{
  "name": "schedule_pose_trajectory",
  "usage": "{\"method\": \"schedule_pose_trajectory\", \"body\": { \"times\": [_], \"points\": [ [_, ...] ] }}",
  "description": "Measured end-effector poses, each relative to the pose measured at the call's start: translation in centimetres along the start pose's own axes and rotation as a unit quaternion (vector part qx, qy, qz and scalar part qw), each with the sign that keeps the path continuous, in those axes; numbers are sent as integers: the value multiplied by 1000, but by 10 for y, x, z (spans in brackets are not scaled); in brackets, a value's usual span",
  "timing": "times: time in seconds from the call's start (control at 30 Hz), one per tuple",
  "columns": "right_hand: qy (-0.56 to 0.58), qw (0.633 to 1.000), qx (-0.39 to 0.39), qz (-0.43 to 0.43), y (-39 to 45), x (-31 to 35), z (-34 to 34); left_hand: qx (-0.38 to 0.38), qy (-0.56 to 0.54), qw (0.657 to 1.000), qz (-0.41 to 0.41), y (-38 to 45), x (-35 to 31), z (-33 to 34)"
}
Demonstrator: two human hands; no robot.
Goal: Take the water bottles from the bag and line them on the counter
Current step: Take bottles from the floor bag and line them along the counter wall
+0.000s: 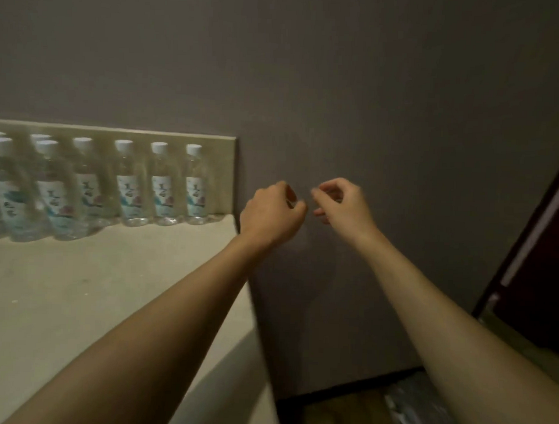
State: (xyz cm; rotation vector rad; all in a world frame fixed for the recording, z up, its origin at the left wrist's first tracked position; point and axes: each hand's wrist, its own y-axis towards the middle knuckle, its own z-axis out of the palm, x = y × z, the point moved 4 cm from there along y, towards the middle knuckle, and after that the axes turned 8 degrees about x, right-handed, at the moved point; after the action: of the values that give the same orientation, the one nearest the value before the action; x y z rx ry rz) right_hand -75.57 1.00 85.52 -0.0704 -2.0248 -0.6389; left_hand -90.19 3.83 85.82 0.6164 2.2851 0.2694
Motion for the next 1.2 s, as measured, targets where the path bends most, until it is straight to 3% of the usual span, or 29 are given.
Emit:
{"method": "schedule_pose_trajectory", "body": {
  "times": [0.47, 0.9, 1.2],
  "points": [
    [-19, 987, -98, 127, -53, -149, -182, 164, -38, 984, 59, 7, -139, 197],
    [-83, 940, -80, 320, -17, -373, -302, 358, -62, 932, -3, 90, -174, 452],
    [-53, 904, -56, 420, -16, -490, -357, 433, -52, 898, -53, 117, -176, 589]
  ]
}}
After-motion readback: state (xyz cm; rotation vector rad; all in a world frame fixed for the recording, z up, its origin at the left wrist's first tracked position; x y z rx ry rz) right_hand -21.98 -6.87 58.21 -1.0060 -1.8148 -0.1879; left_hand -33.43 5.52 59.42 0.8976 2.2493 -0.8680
